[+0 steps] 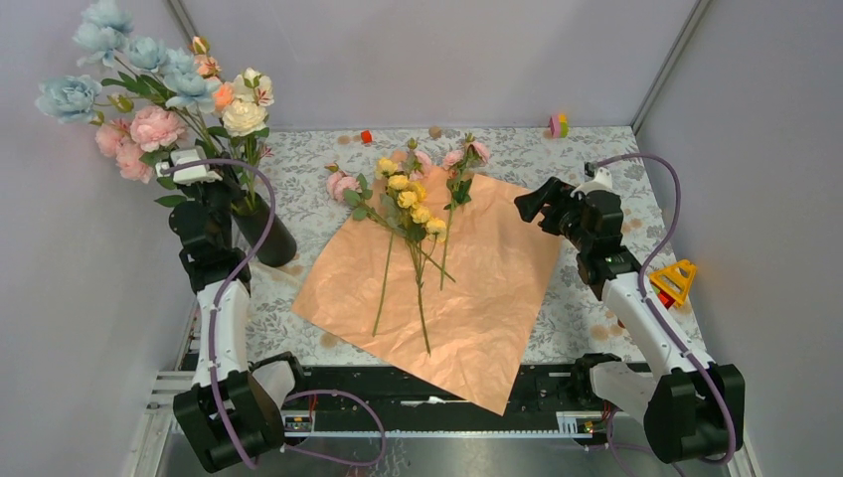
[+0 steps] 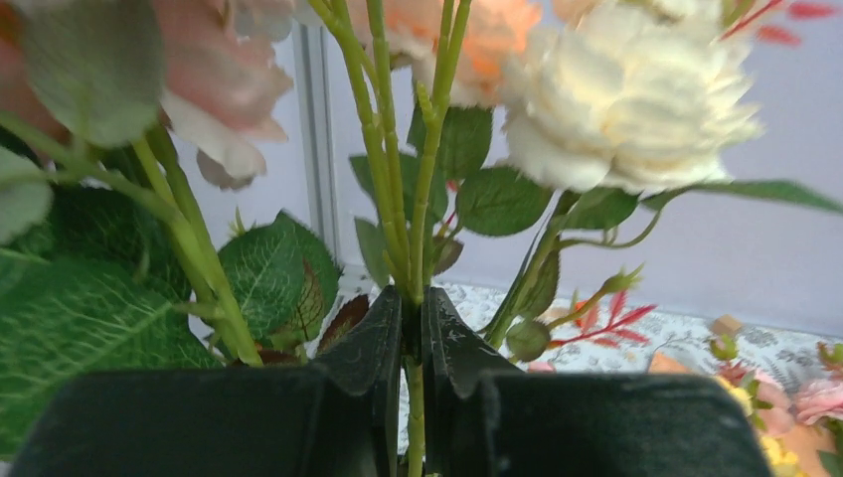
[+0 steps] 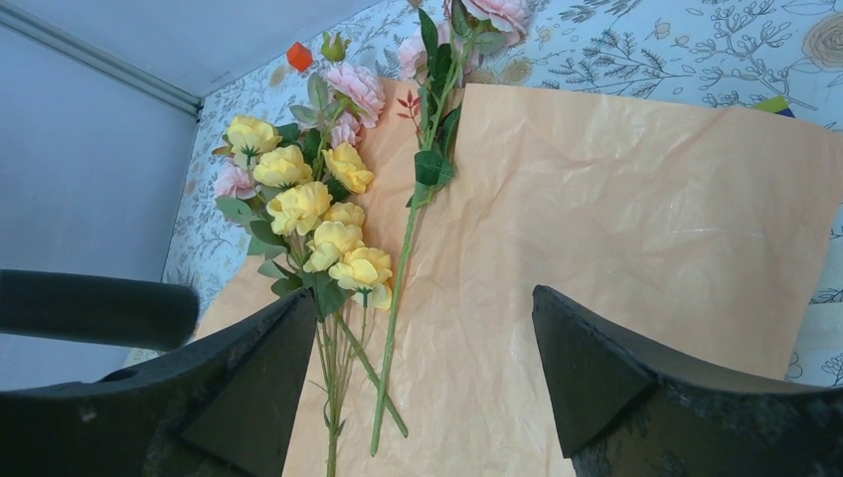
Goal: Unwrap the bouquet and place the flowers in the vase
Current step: Insert the fake flower into the vase.
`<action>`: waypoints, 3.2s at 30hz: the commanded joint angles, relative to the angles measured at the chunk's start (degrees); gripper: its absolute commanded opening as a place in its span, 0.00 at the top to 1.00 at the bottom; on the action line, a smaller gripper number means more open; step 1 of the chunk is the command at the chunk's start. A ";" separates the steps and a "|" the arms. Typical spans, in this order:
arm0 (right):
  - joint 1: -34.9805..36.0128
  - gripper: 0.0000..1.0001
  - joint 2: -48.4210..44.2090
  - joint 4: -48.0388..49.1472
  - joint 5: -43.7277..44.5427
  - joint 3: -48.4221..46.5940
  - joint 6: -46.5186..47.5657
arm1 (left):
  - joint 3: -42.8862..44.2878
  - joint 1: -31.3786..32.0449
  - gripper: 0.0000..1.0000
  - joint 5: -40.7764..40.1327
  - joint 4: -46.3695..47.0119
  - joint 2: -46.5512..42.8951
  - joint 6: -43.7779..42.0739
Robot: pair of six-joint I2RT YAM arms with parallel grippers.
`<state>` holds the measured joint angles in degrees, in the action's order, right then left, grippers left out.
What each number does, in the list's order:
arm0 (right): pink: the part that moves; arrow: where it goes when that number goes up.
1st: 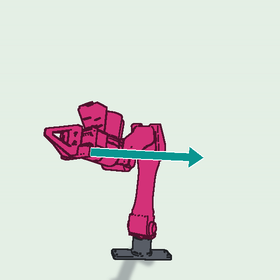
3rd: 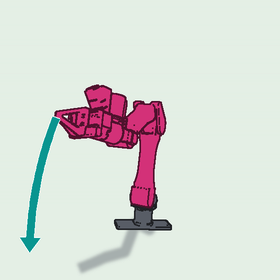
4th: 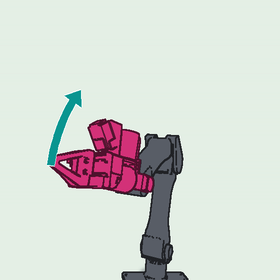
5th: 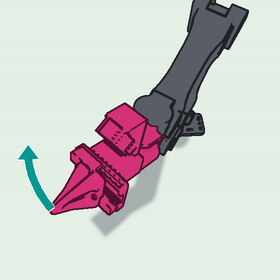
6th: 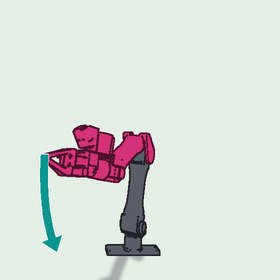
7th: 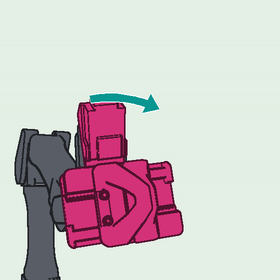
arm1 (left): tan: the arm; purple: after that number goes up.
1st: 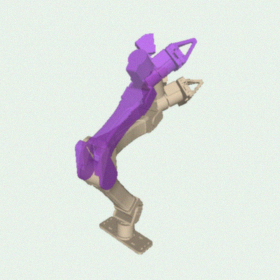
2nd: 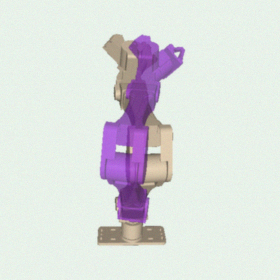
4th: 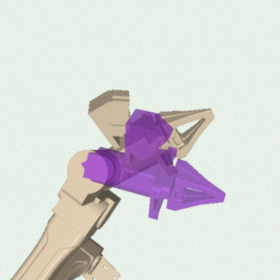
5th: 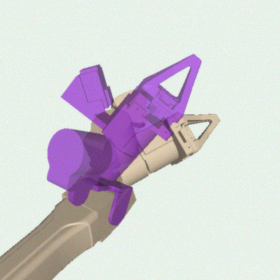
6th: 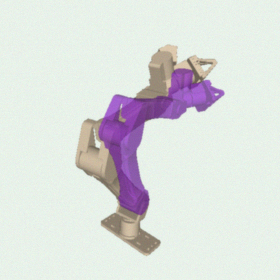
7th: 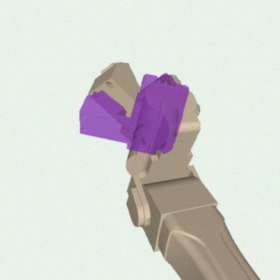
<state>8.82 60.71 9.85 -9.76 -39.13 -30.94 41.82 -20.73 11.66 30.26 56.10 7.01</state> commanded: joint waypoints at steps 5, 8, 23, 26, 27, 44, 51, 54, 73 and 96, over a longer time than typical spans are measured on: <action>-0.62 0.14 -1.11 3.54 -1.98 0.84 -1.22 | -3.93 -0.31 1.00 -3.10 5.24 0.94 -2.02; -0.64 0.14 -0.44 4.30 -2.98 0.72 -1.95 | -5.21 -0.34 0.99 -3.36 4.03 0.82 -1.16; -0.73 0.16 1.01 6.00 -5.88 0.78 -3.41 | -8.07 -0.09 0.72 -1.62 -5.28 -1.62 1.39; -0.73 0.16 0.83 6.19 -6.38 0.84 -3.56 | -7.95 0.07 0.64 -1.66 -6.64 -2.78 1.73; -0.72 0.16 0.76 6.15 -6.49 0.82 -3.60 | -7.74 0.09 0.61 -1.64 -7.23 -3.16 1.82; -0.71 0.17 0.93 4.07 -9.12 -0.76 -2.43 | 1.43 1.02 0.21 -7.93 -34.06 -11.70 12.30; 0.82 0.20 0.63 -0.55 -8.26 -2.25 -1.59 | 4.50 4.72 0.10 -8.90 -46.63 -15.18 14.94; 4.62 0.23 0.99 -3.04 -5.33 -3.32 -0.30 | 4.57 8.70 0.10 -8.56 -48.50 -15.66 15.32; 43.18 0.32 31.74 -20.08 23.57 -24.23 2.63 | 11.06 21.99 0.07 14.12 -46.96 0.29 13.44; 46.29 0.50 54.57 -33.85 28.45 -43.03 3.43 | 4.68 22.66 0.07 10.31 -42.42 -0.83 11.18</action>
<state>54.76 113.71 -21.65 16.05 -79.05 -28.25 47.03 1.69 22.26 -16.14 55.96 18.81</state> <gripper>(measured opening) 0.526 0.930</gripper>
